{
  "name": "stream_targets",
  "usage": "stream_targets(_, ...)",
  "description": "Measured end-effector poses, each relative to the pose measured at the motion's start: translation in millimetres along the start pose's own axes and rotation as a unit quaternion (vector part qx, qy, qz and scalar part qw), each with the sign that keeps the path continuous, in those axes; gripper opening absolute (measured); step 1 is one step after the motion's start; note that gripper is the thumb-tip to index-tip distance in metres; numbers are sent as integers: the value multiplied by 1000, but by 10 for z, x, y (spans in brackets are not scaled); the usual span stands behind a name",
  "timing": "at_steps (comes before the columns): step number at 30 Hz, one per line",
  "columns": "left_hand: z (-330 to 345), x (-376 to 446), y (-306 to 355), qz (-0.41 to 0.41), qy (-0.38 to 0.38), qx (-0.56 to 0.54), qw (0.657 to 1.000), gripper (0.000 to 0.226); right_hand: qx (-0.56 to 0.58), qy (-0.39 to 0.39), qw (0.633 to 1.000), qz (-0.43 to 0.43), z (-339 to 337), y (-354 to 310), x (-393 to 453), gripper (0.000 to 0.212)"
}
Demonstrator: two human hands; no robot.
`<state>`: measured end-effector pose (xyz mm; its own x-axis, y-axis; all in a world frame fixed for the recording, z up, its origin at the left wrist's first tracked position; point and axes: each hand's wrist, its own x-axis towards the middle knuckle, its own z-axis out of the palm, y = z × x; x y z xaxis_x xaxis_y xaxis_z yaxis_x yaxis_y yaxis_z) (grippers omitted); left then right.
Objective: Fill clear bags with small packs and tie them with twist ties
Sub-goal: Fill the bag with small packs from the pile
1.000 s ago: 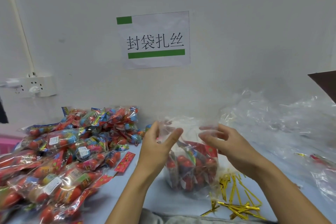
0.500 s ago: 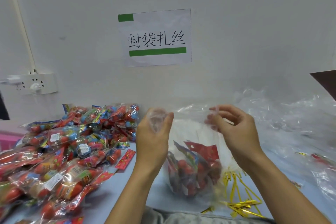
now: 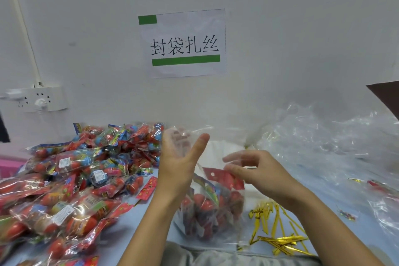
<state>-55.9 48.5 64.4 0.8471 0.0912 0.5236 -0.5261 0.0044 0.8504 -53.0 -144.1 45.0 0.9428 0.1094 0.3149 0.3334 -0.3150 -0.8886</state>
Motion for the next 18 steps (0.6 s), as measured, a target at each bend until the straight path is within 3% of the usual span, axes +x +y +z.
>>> stream_targets(1, -42, 13, -9, -5, -11, -1, 1000, 77, 4, 20, 1000, -4, 10, 7, 8, 5)
stream_targets(4, -162, 52, -13, -20, -27, 28, 999, 124, 35, 74, 997, -2, 39, 24, 26, 14)
stream_targets(7, -284, 71, -8, -50, -97, 93, 990, 137, 84, 115, 990, 12, 77, 46, 34, 15)
stream_targets(10, -361, 35, -41, -105, -258, 166, 946, 102, 113, 141, 983, 25, 101, 48, 37, 13)
stream_targets(12, -267, -44, -56, -95, -308, 194, 927, 86, 119, 155, 980, 20, 117, 41, 31, 14)
stream_targets(14, -118, -92, -90, -80, -299, 182, 933, 81, 102, 166, 981, 1, 178, 7, 14, 15)
stream_targets(16, 11, -126, -105, -73, -271, 172, 944, 58, 54, 161, 985, -26, 275, -20, 5, 17)
stream_targets(17, 46, -125, -120, -86, -251, 201, 943, 41, 40, 150, 987, -37, 328, -33, -3, 19)
stream_targets(18, 51, -115, -122, -101, -241, 258, 930, 40, 38, 135, 989, -44, 367, -48, -6, 20)
